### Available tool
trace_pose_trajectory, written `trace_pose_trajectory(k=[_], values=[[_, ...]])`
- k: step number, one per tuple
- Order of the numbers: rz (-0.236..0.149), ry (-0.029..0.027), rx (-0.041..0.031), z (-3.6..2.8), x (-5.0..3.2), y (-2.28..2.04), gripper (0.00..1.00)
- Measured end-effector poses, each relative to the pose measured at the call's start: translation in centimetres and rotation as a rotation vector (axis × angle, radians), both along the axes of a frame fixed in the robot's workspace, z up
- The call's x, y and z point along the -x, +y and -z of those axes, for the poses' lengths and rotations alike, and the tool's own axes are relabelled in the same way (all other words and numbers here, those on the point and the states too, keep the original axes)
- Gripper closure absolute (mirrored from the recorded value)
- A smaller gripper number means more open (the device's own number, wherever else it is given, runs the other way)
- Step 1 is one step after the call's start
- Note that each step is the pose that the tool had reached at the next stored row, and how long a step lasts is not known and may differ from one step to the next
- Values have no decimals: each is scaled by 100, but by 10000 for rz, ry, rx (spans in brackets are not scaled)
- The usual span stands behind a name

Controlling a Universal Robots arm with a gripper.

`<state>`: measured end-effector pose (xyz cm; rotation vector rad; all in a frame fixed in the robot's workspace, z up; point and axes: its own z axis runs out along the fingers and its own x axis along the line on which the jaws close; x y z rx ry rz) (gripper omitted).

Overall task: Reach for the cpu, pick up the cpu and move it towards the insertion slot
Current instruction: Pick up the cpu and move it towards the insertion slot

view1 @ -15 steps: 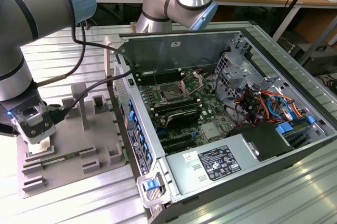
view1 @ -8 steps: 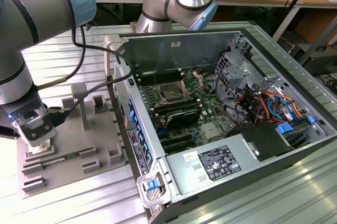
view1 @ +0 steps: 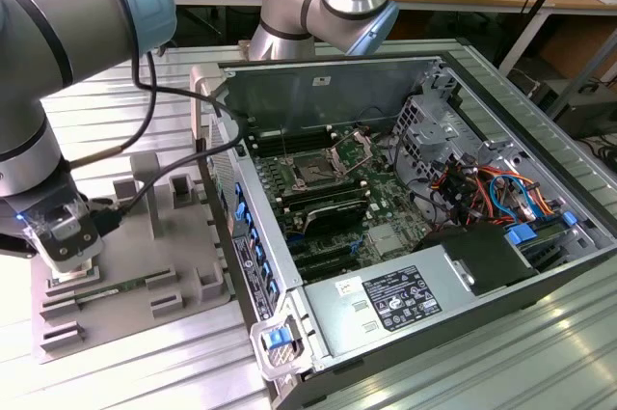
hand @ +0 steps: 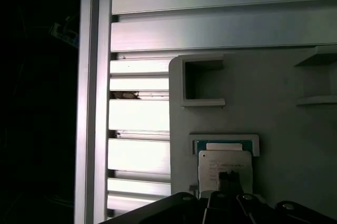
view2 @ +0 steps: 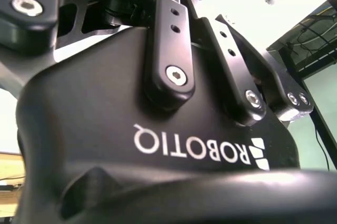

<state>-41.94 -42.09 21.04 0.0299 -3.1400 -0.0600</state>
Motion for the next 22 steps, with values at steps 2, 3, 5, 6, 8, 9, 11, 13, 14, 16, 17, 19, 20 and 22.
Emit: trace_pose_trajectory(k=[2,3,5,6,8,9,11,13,14,16,17,19,20,22], values=[[0,0,0,10,0,-2,89],[-1,0,0,14,0,-4,89],[0,0,0,28,0,-6,89],[0,0,0,32,0,-6,89],[0,1,1,34,0,-6,89],[0,0,1,34,0,-6,89],[0,0,0,35,0,-6,89],[-1,0,0,35,0,-6,89],[-1,-1,0,35,0,-6,89],[0,0,0,35,0,-6,89],[0,0,0,35,0,-6,89],[-1,0,0,36,0,-7,89],[-1,0,0,36,0,-6,83],[0,-1,0,36,0,-6,64]])
